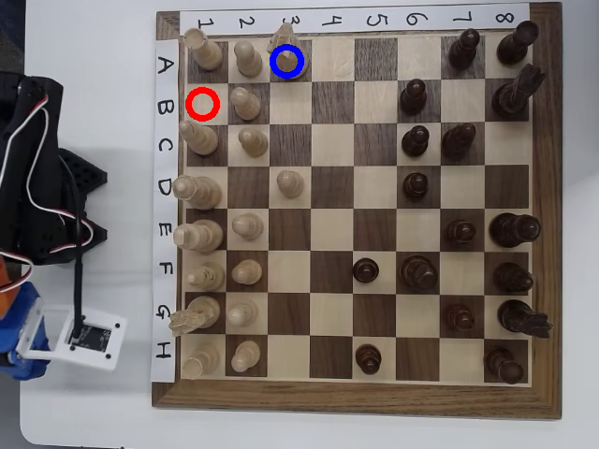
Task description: Move the piece to destination
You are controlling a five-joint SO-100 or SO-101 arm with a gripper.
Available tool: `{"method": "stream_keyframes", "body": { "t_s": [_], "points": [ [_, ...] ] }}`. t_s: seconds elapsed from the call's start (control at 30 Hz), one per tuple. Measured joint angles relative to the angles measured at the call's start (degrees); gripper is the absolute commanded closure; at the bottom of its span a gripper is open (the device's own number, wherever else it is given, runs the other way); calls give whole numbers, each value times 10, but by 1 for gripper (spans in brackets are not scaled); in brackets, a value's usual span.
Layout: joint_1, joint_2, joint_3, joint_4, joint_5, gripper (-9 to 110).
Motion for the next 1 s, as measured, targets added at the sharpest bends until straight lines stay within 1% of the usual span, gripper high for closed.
{"method": "stream_keyframes", "body": {
  "t_s": [0.3, 1.0],
  "points": [
    [0, 54, 28, 11, 0, 101],
    [-12, 58, 47, 0, 2, 101]
  ]
}}
